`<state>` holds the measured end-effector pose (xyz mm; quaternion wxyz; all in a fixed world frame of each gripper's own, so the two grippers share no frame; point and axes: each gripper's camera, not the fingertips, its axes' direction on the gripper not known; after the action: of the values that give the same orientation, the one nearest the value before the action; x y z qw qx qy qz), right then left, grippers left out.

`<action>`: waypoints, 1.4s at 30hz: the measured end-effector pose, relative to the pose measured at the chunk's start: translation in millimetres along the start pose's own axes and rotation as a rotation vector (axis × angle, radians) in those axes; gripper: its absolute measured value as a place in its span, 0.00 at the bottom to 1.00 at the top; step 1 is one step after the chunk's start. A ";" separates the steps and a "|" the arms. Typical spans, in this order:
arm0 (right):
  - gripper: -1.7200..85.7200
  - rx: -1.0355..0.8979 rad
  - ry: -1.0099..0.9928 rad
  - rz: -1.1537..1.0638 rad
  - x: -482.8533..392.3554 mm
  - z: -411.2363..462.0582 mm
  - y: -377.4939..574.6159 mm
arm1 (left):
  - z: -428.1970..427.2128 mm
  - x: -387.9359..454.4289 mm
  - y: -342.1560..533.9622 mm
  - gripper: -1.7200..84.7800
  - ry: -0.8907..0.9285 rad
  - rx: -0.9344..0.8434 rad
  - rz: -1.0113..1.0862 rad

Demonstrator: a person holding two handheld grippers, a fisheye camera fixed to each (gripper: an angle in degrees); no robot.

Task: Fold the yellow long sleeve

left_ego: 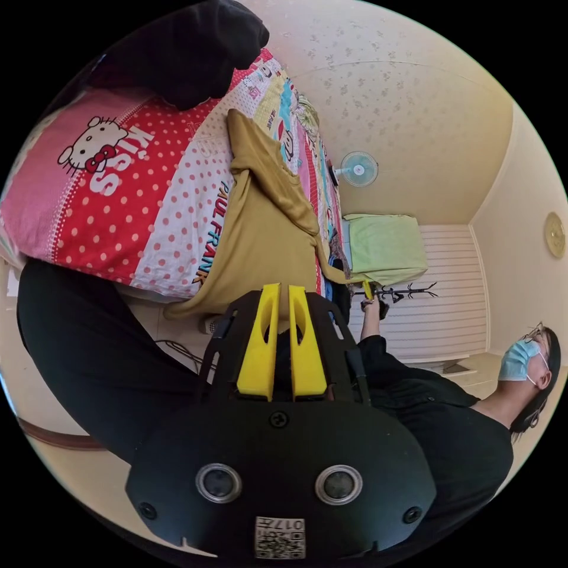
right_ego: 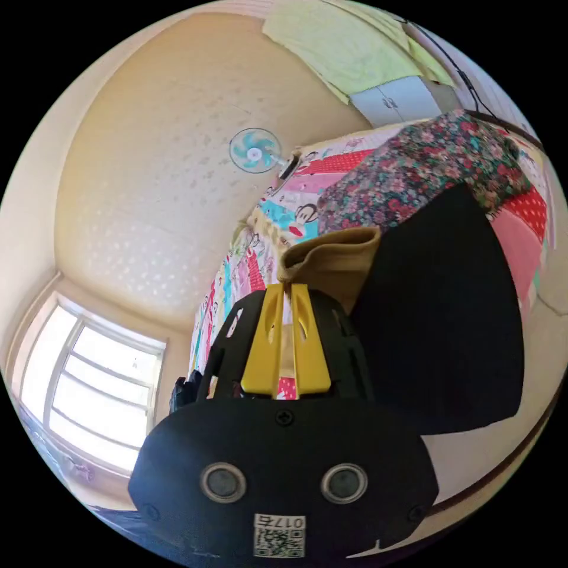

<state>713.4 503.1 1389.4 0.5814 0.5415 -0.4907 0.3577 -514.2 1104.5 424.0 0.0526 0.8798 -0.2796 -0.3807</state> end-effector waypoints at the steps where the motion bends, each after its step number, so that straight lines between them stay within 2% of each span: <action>1: 0.06 -0.035 -0.044 -0.122 -49.5 24.6 1.3 | 0.2 -0.4 4.3 0.06 -0.013 -0.007 -0.002; 3: 0.06 -0.107 -0.160 -0.316 -125.1 68.0 15.3 | -0.8 -1.9 10.9 0.06 -0.015 -0.010 -0.002; 5: 0.06 -0.230 -0.366 -0.509 -211.1 136.7 55.9 | -4.2 -4.4 20.2 0.06 -0.016 0.011 -0.002; 6: 0.06 -0.272 -0.417 -0.543 -229.0 157.4 69.9 | -5.1 -5.0 22.6 0.06 -0.019 0.019 -0.004; 8: 0.06 -0.488 -0.563 -0.592 -277.8 245.1 136.4 | -6.5 -7.3 32.0 0.07 -0.014 0.045 -0.013; 9: 0.06 -0.545 -0.587 -0.596 -285.2 267.0 156.4 | -6.5 -7.7 34.2 0.08 -0.009 0.048 -0.015; 11: 0.07 -0.791 -0.610 -0.596 -293.2 345.9 241.3 | -7.7 -7.0 43.0 0.08 0.001 0.067 -0.012; 14: 0.09 -0.923 -0.555 -0.496 -260.0 386.3 303.6 | -14.1 -4.4 54.9 0.10 -0.016 0.097 0.008; 18: 0.11 -0.847 -0.458 -0.426 -204.8 361.3 306.1 | -14.6 -9.4 63.3 0.12 -0.094 0.105 0.031; 21: 0.13 -0.730 -0.197 -0.489 -169.5 310.9 291.0 | 5.2 -16.9 51.4 0.15 -0.174 0.057 0.069; 23: 0.15 -0.654 0.085 -0.548 -145.7 271.8 288.3 | 37.8 -23.0 31.5 0.16 -0.250 -0.014 0.113; 26: 0.16 -0.583 0.352 -0.575 -113.3 235.7 302.3 | 74.2 -19.3 13.6 0.16 -0.271 0.003 0.175; 27: 0.16 -0.593 0.380 -0.570 -106.3 232.7 307.0 | 80.4 -16.4 11.3 0.15 -0.274 0.013 0.198; 28: 0.16 -0.651 0.387 -0.548 -92.3 231.9 317.8 | 93.1 -10.9 7.1 0.15 -0.303 0.025 0.238; 31: 0.16 -0.586 0.240 -0.459 -78.1 217.1 338.9 | 130.7 -11.7 -4.5 0.14 -0.420 -0.037 0.261; 33: 0.14 -0.627 0.187 -0.425 -77.6 222.7 347.4 | 133.5 -12.8 -4.2 0.12 -0.475 -0.022 0.231; 35: 0.08 -0.662 0.230 -0.478 -86.7 231.3 357.1 | 132.5 -16.6 -1.9 0.08 -0.428 -0.045 0.208; 38: 0.06 -0.754 0.173 -0.471 -101.3 234.6 351.5 | 129.5 -5.0 0.0 0.04 -0.355 -0.166 0.182; 42: 0.05 -0.655 0.055 -0.499 -140.2 206.5 314.6 | 97.7 65.8 -4.6 0.04 -0.391 -0.112 0.351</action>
<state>340.7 366.4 1328.7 0.8048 0.4203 -0.4168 0.0449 -544.0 1085.1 311.6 0.1113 0.7231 -0.4115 -0.5435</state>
